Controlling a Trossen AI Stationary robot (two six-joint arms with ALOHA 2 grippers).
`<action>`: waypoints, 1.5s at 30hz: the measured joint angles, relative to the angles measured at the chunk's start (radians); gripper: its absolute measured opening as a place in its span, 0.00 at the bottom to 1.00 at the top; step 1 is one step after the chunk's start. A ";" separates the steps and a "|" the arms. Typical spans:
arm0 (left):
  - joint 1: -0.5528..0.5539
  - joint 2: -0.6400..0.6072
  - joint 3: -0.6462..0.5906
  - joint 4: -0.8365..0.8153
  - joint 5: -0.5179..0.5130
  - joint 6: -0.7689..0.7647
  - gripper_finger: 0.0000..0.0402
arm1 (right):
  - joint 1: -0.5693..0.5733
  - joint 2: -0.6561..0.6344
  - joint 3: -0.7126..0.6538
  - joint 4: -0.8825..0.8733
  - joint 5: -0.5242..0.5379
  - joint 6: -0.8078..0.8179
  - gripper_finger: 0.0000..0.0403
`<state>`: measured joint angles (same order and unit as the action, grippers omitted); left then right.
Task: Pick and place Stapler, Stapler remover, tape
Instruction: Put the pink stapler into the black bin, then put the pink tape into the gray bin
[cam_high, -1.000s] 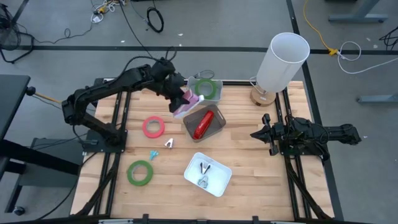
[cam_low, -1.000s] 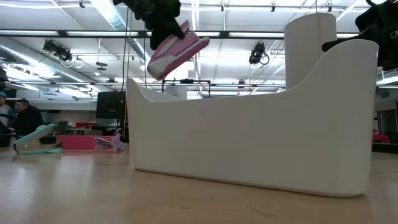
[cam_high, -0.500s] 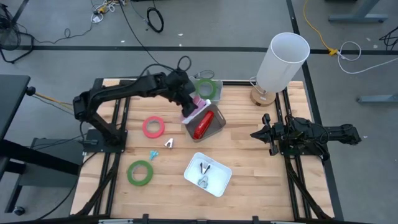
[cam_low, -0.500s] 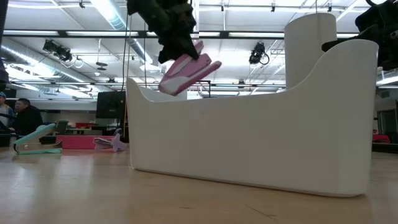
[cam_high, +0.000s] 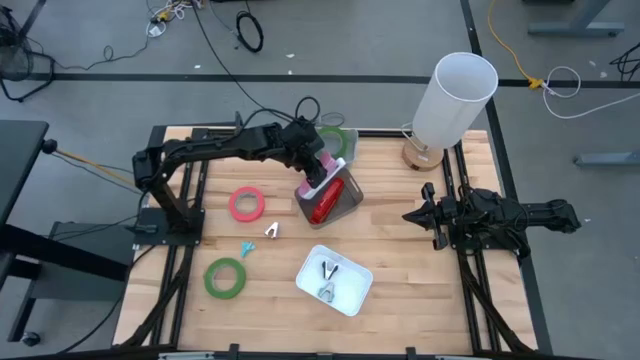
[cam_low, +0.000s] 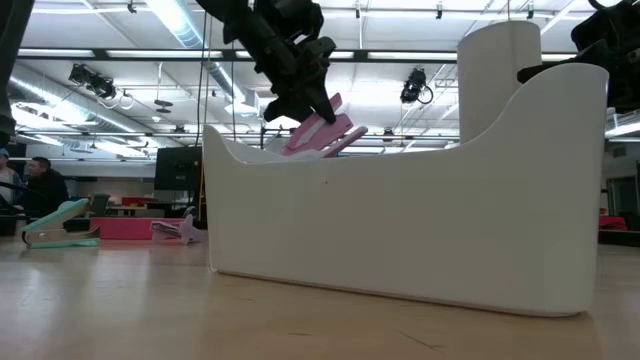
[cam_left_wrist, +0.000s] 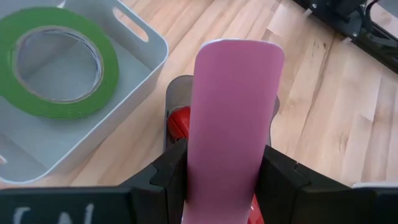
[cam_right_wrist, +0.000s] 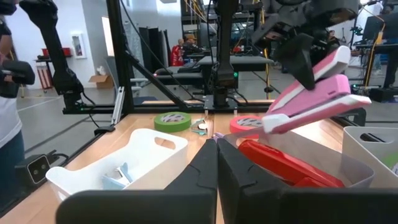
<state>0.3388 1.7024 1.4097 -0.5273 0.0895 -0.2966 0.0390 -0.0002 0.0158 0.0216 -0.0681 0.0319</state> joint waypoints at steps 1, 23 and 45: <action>-0.002 0.004 0.000 0.005 0.000 -0.002 0.38 | 0.000 0.000 0.000 0.000 0.000 0.000 0.00; -0.073 0.014 -0.010 -0.011 -0.064 0.004 0.38 | 0.000 0.000 0.000 0.000 0.000 0.000 0.00; -0.074 0.013 -0.010 -0.059 -0.093 -0.006 0.71 | 0.000 0.000 0.000 0.000 0.000 0.000 0.00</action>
<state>0.2646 1.7149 1.3994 -0.5864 -0.0040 -0.3028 0.0389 -0.0002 0.0158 0.0216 -0.0682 0.0316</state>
